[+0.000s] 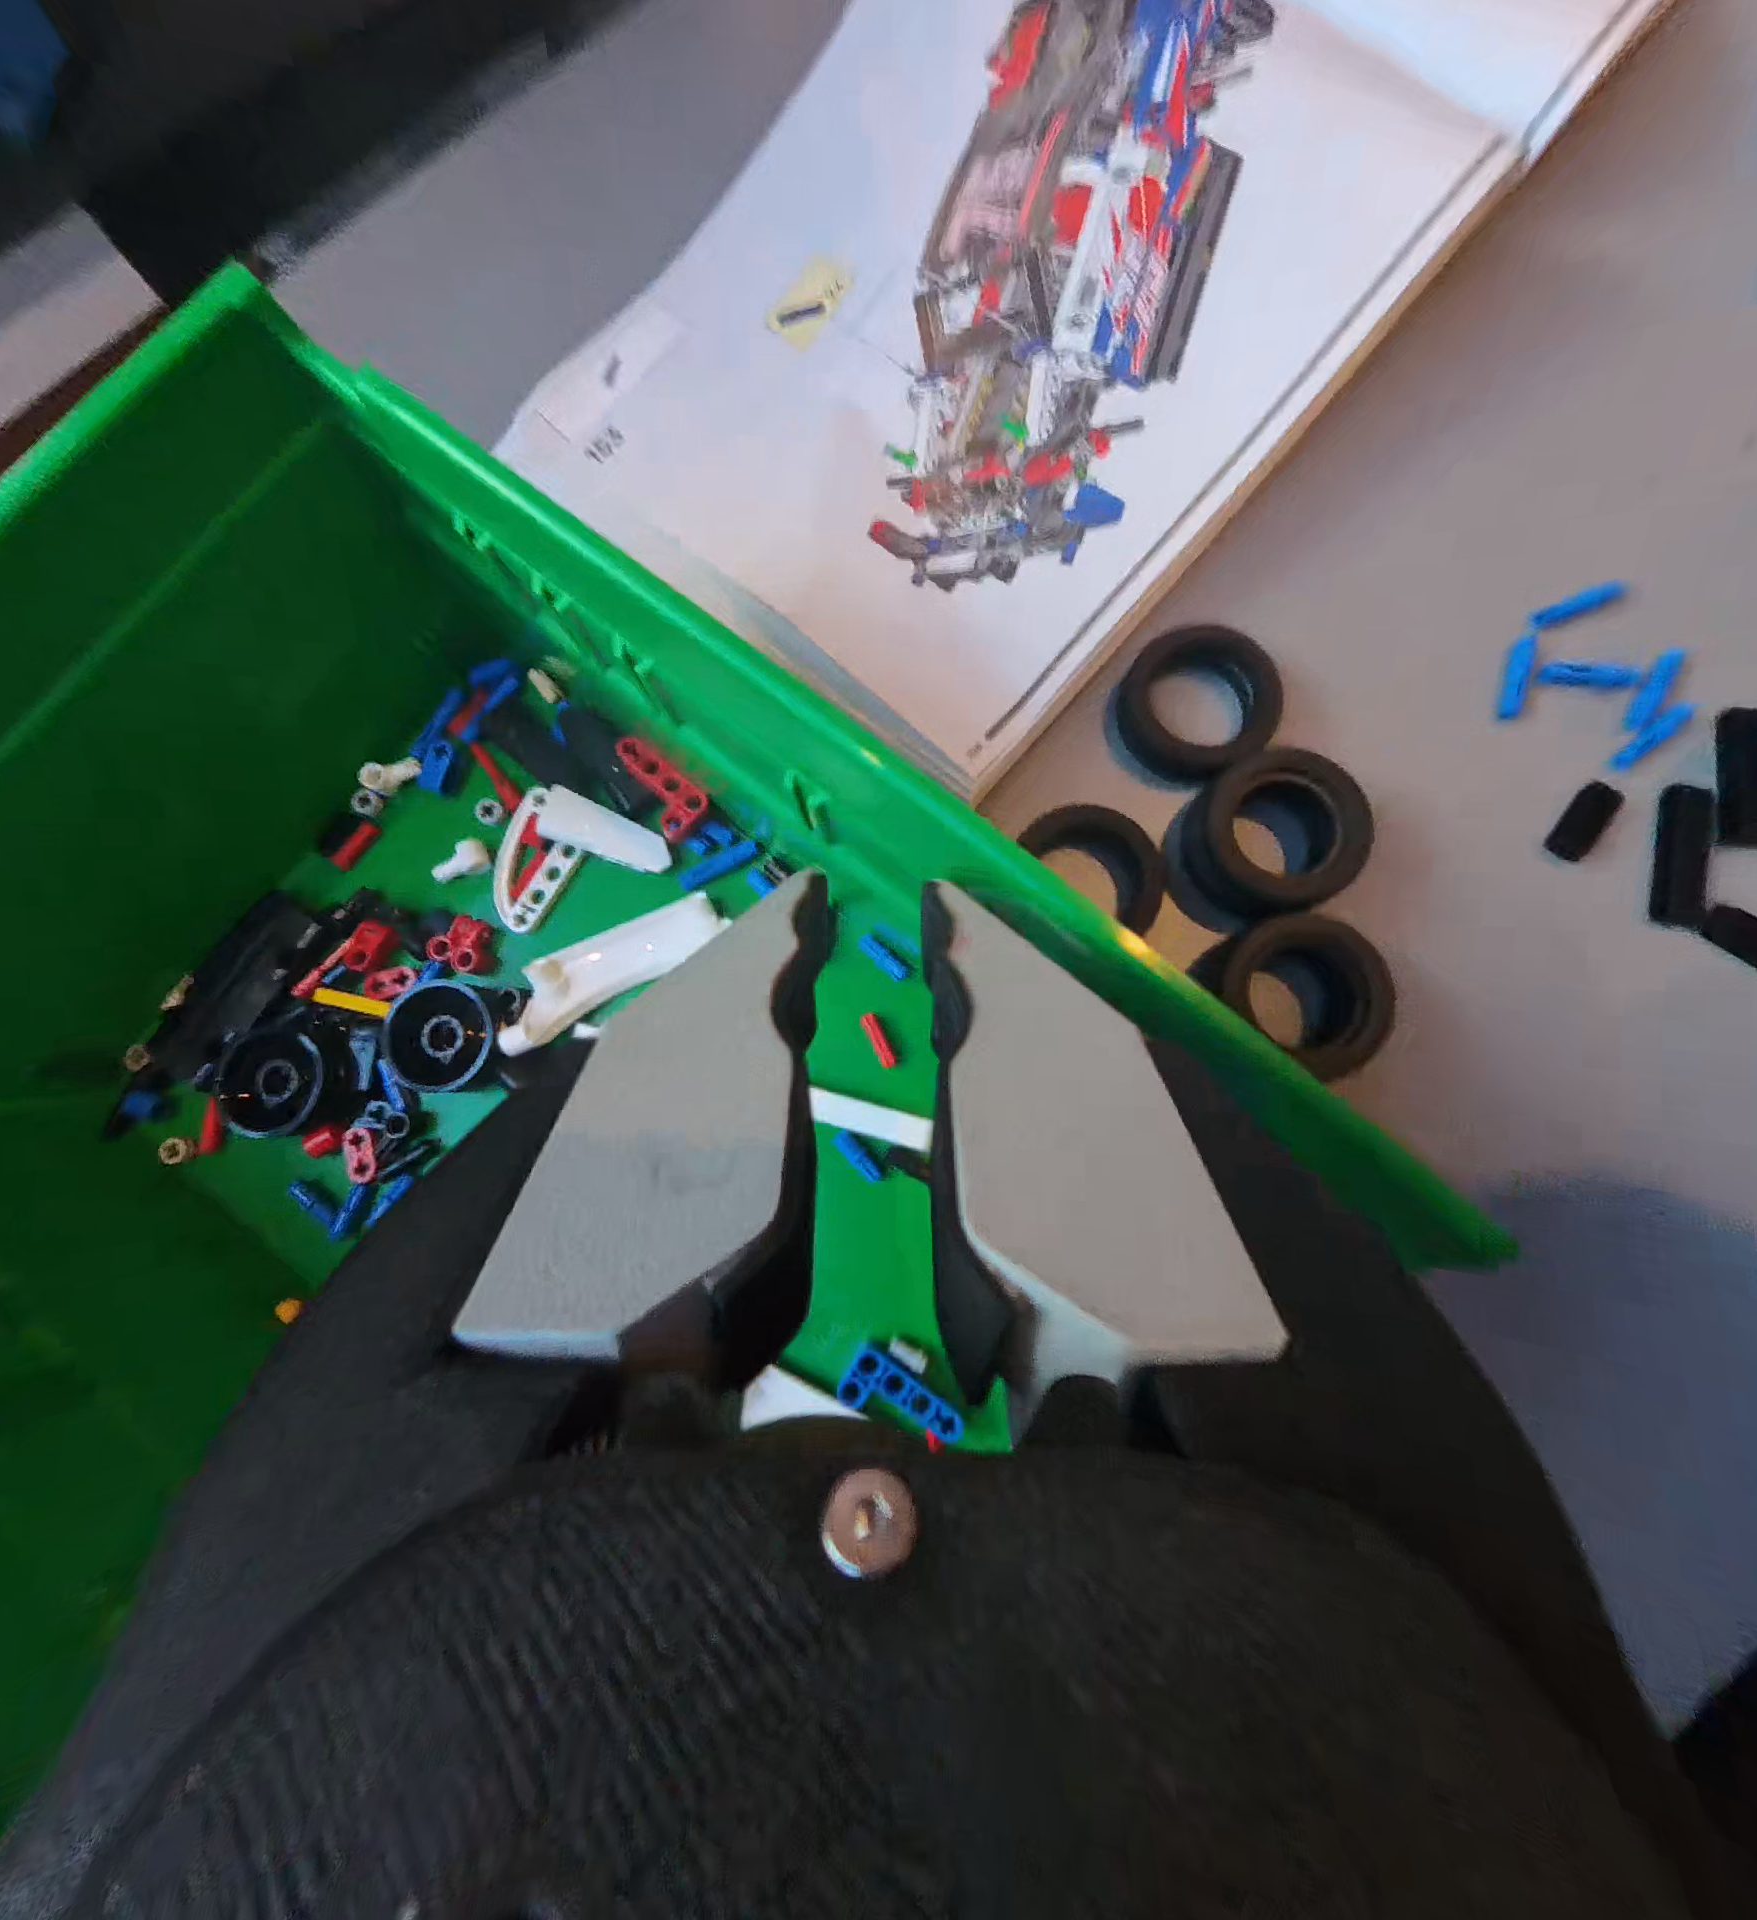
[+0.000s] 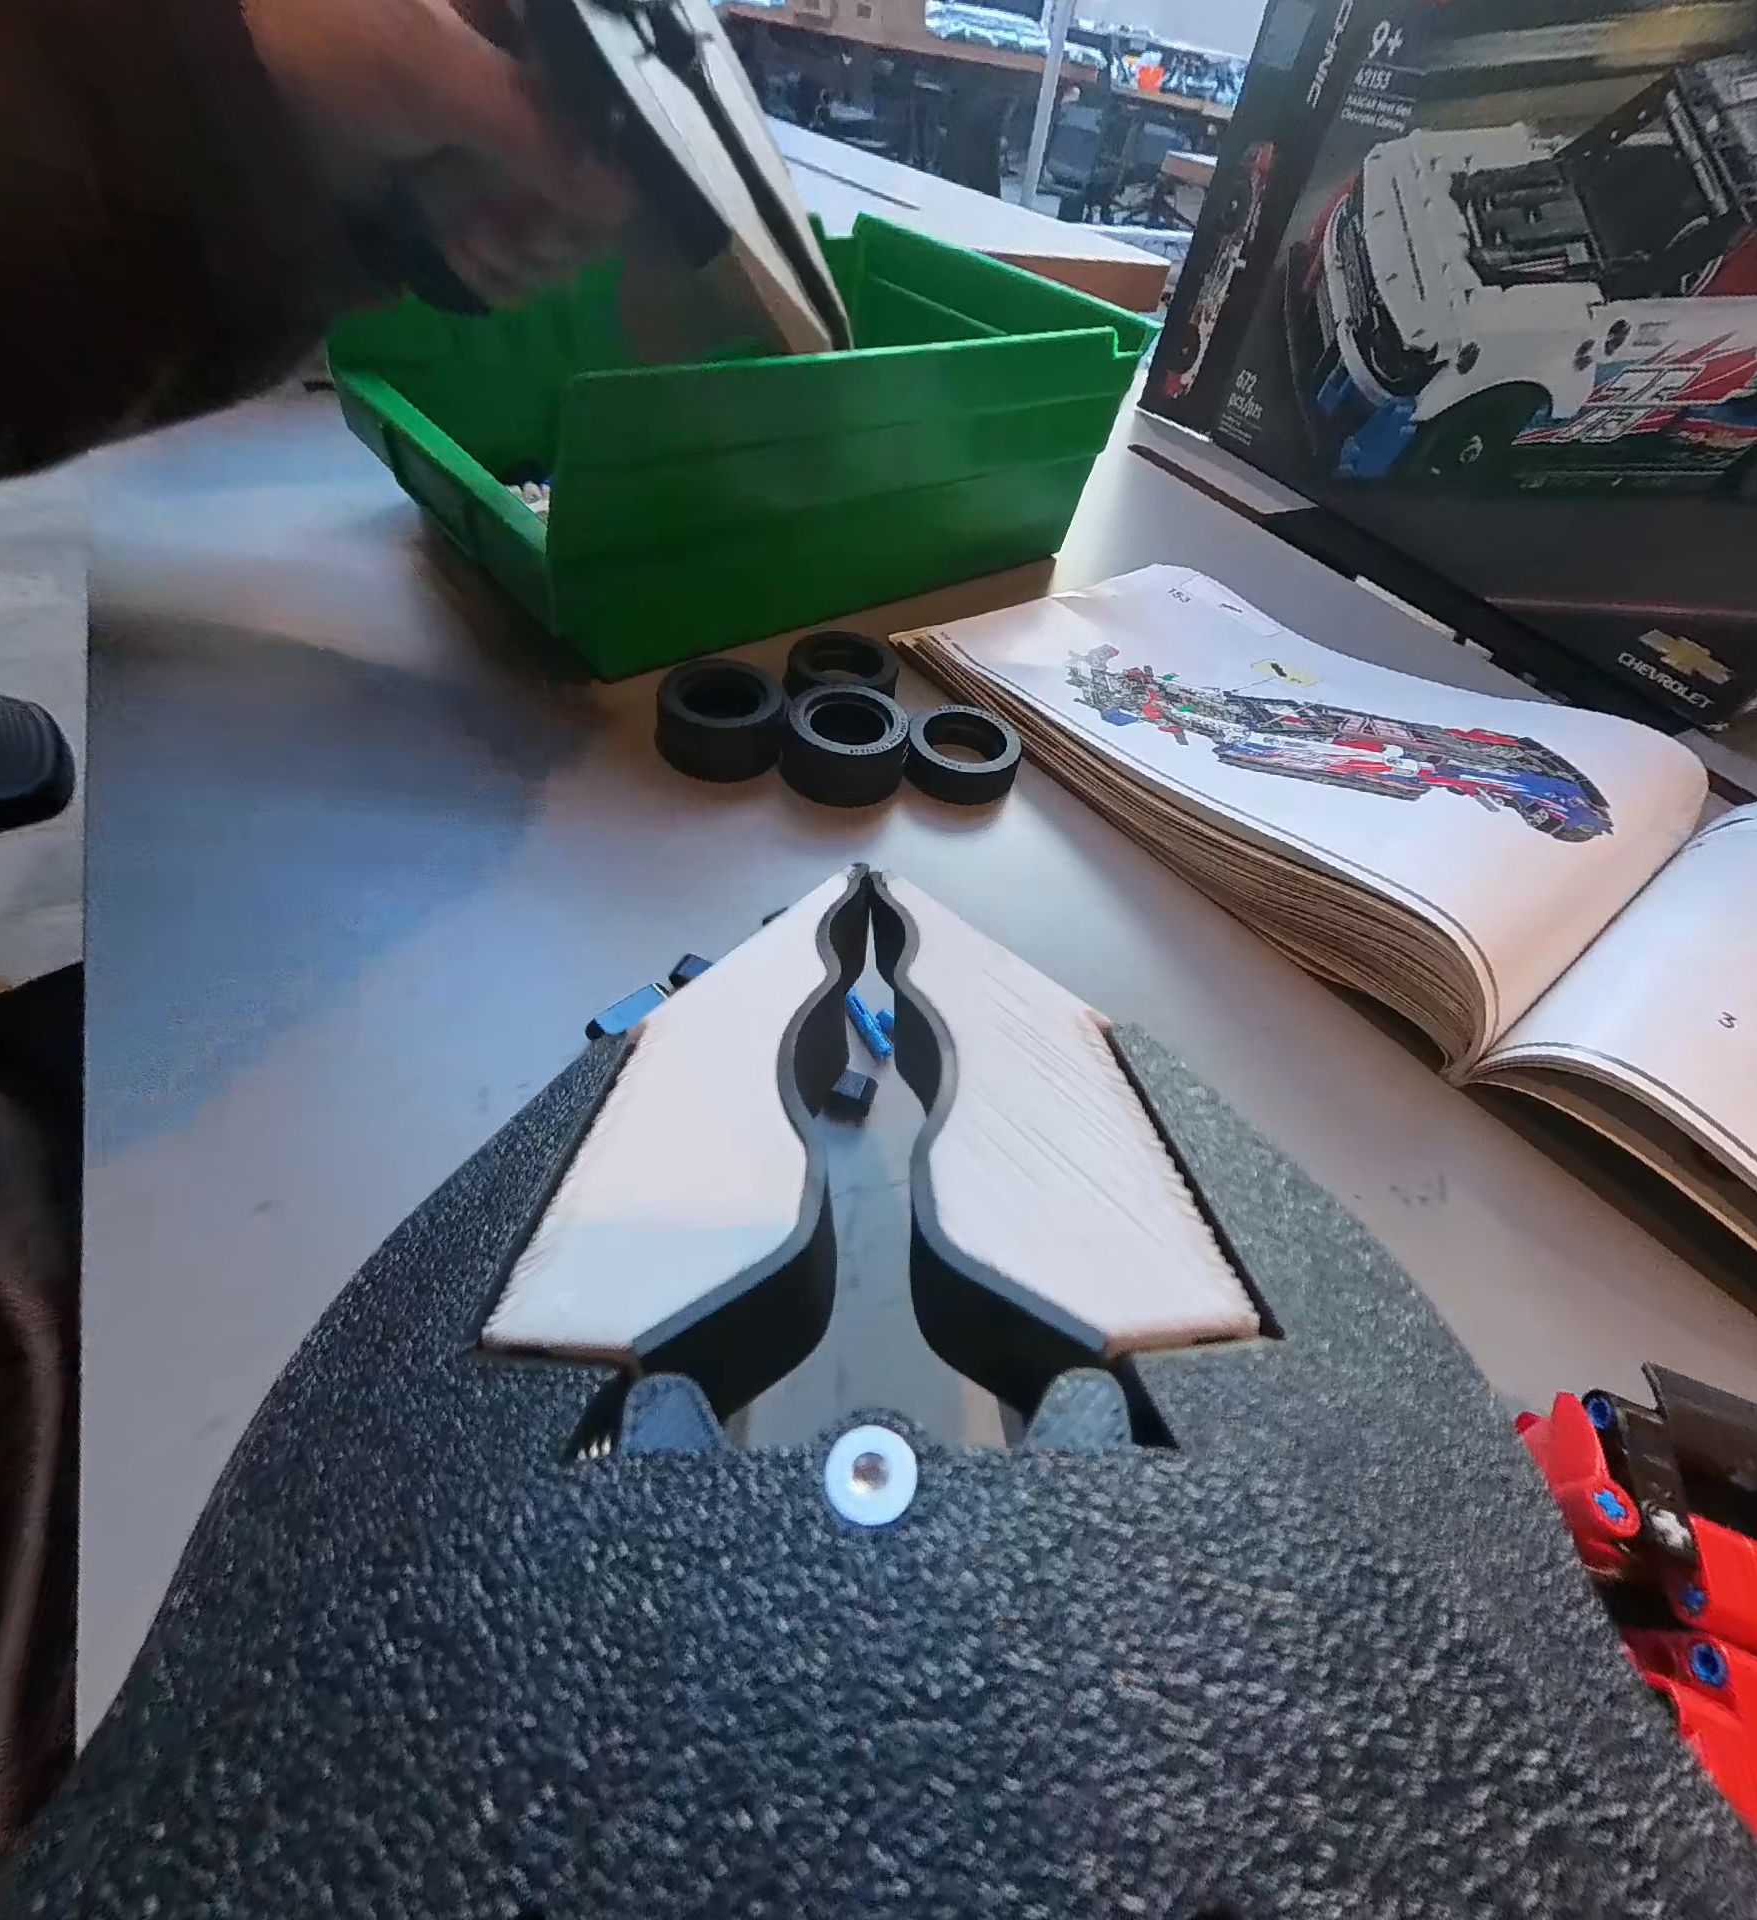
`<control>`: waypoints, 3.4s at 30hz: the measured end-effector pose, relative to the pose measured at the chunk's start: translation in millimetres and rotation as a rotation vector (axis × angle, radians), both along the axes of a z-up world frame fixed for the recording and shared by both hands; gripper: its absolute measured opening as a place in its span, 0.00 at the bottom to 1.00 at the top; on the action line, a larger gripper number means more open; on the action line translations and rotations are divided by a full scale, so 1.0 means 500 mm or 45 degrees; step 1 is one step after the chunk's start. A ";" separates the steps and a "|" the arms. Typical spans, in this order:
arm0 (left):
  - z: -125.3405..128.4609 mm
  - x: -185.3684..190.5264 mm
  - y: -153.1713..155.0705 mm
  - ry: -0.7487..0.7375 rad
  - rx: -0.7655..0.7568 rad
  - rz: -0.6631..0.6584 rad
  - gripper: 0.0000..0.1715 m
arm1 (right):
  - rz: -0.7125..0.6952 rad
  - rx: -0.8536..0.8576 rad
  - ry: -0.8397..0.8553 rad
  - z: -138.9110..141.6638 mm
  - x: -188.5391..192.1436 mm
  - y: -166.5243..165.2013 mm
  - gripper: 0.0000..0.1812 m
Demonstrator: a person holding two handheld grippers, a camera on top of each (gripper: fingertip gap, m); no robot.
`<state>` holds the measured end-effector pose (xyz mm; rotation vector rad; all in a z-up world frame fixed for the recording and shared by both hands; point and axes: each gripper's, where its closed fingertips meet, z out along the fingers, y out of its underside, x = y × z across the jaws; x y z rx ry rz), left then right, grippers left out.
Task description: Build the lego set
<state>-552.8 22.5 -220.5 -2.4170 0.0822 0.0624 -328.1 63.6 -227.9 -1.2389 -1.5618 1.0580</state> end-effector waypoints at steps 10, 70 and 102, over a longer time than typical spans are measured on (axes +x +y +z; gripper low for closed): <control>0.080 -0.058 -0.013 0.077 0.273 0.078 0.28 | 0.078 -0.115 0.070 0.021 0.010 -0.005 0.00; -0.133 0.048 -0.125 0.198 -0.458 -0.648 0.13 | 0.074 -0.056 0.050 0.013 0.004 -0.009 0.00; -0.150 -0.004 -0.142 0.207 -0.584 -0.490 0.05 | 0.076 -0.033 0.071 0.017 0.008 -0.013 0.00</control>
